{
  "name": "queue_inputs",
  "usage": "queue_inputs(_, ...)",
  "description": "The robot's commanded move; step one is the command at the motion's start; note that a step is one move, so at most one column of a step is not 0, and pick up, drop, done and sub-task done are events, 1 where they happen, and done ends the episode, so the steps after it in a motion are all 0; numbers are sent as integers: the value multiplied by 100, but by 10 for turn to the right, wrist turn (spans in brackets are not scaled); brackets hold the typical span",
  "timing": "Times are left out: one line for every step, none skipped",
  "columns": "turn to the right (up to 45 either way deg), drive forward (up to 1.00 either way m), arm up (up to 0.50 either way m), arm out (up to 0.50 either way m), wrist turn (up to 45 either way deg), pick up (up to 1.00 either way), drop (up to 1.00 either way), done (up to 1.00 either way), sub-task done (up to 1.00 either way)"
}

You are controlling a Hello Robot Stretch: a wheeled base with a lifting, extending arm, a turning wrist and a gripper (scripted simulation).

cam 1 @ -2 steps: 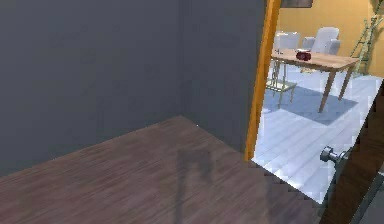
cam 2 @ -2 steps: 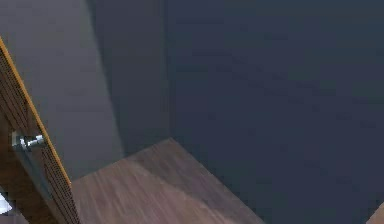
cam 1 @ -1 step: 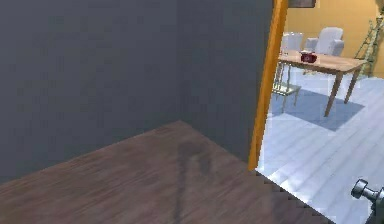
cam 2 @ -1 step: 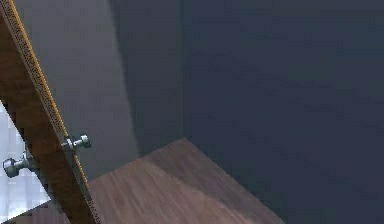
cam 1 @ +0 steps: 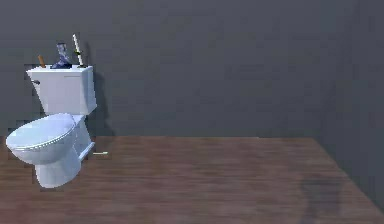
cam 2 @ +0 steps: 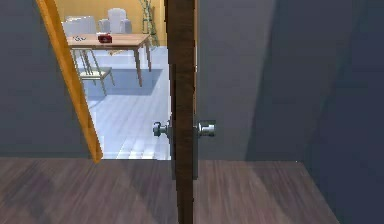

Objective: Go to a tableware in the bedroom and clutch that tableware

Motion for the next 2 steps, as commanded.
queue_inputs(0,25,0,0,0,0,0,0,0)
queue_inputs(450,0,0,0,0,0,0,0,0)
